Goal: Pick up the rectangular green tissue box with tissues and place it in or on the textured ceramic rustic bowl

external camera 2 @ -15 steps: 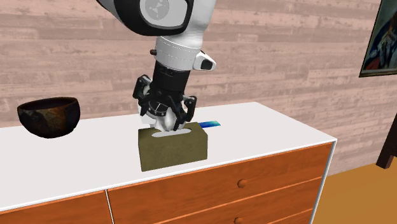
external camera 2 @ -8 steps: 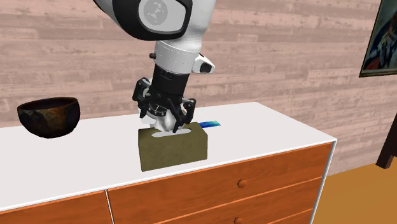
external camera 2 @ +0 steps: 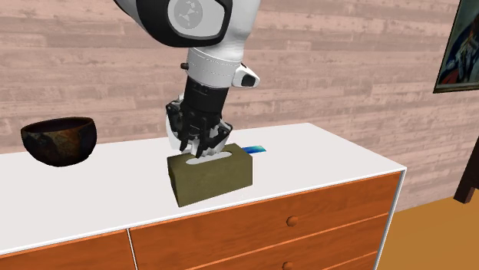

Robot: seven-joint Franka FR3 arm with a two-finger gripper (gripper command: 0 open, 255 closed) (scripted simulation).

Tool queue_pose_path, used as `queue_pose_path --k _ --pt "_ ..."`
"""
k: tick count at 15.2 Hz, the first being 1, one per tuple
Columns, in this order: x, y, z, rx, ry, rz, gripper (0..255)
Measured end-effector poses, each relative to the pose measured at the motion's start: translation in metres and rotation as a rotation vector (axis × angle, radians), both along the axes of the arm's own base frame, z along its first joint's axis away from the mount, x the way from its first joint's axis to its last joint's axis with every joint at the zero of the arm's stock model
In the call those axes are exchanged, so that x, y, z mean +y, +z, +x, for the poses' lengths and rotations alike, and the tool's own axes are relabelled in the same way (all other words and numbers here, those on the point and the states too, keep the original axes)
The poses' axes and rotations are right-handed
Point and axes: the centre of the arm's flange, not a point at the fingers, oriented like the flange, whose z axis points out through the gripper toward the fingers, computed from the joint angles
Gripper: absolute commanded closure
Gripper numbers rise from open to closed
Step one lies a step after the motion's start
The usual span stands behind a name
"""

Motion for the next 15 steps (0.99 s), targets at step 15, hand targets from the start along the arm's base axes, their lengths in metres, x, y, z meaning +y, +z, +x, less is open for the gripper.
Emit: queue_pose_path --k 15 --pt "-0.001 0.056 -0.001 0.002 0.000 -0.002 255"
